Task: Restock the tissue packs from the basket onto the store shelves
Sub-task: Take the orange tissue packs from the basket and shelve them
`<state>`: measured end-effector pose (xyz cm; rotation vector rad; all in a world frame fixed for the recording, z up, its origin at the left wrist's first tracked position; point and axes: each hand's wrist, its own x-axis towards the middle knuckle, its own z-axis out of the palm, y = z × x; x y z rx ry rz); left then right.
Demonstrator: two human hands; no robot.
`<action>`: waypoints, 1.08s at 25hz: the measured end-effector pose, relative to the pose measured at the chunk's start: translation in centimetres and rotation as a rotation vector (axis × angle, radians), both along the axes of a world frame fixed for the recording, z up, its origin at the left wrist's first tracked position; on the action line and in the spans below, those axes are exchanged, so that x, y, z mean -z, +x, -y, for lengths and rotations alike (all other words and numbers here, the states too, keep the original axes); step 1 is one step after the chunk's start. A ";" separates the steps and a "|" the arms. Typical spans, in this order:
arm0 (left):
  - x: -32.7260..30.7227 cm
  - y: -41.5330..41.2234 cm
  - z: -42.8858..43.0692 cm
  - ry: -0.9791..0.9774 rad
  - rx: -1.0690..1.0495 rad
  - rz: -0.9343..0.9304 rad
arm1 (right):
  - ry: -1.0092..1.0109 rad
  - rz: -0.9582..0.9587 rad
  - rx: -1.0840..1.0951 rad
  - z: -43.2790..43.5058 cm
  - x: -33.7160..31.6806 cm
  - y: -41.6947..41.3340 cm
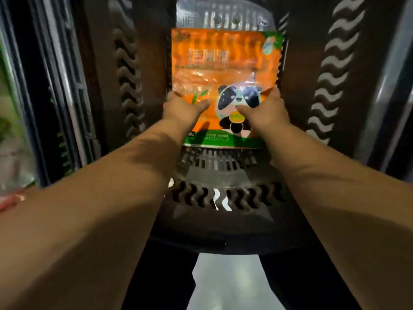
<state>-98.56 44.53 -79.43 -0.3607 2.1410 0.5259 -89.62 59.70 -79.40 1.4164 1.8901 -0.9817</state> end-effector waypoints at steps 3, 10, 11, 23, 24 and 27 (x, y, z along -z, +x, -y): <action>1.4 1.8 -0.9 -0.144 -0.007 -0.022 | 0.006 0.076 0.092 0.9 2.1 -1.4; 3.2 1.2 -2.3 -0.152 -0.206 -0.064 | 0.015 0.029 0.292 1.5 3.8 -1.5; 3.5 0.9 -2.1 -0.153 -0.215 -0.066 | 0.015 0.007 0.318 1.4 3.8 -1.5; -5.2 1.3 -2.9 -0.224 -0.173 -0.205 | 0.146 0.026 0.377 3.9 -5.3 -1.6; -6.6 1.2 -2.9 -0.228 -0.146 -0.218 | 0.156 0.036 0.373 4.1 -6.6 -1.5; -11.2 1.1 -2.5 -0.242 -0.083 -0.282 | 0.152 0.041 0.315 5.3 -11.4 -1.2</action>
